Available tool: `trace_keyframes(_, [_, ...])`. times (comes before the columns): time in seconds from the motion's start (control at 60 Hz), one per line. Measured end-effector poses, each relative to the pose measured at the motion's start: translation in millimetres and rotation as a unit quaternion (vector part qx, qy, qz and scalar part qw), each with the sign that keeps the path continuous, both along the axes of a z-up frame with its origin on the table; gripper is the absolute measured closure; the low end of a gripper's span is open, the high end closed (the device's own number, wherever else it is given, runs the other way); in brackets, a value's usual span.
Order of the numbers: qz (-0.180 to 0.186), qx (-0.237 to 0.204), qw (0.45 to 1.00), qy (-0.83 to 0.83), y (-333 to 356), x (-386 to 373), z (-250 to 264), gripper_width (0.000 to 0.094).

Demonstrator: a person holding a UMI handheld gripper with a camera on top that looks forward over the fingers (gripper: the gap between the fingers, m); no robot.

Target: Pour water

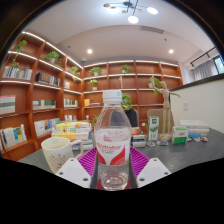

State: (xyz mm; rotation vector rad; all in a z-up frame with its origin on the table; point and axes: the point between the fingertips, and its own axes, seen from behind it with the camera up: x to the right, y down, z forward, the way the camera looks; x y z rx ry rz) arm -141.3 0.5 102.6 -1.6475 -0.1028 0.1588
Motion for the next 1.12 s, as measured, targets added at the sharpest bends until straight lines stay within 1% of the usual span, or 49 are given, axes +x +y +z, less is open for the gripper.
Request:
trace_keyframes(0.05, [-0.002,-0.005,1.0,0.0,0,1,-3,0.0396])
trace_keyframes(0.15, [-0.011,-0.06,0.998,0.004,-8,3,-27,0.0179])
trace_keyframes(0.183, [-0.012,-0.067,0.998,0.011,-14,2,-28,0.0152])
trace_keyframes(0.35, [-0.016,-0.074,0.996,0.049,-62,-2,-19,0.0145])
trace_keyframes(0.4, [-0.028,-0.076,0.996,0.047,-75,-3,-18,0.013])
trace_keyframes(0.517, [-0.052,-0.078,0.995,0.02,-101,0,-7,0.0128])
trace_keyframes(0.583, [-0.058,-0.077,0.995,0.003,-110,-2,1,0.0124])
trace_keyframes(0.783, [-0.055,-0.053,0.997,-0.013,-131,-14,35,0.0122])
trace_keyframes(0.883, [-0.059,-0.037,0.997,-0.022,-133,-15,49,0.0121])
trace_keyframes(1.117, [-0.057,-0.015,0.998,-0.003,-131,-24,72,0.012])
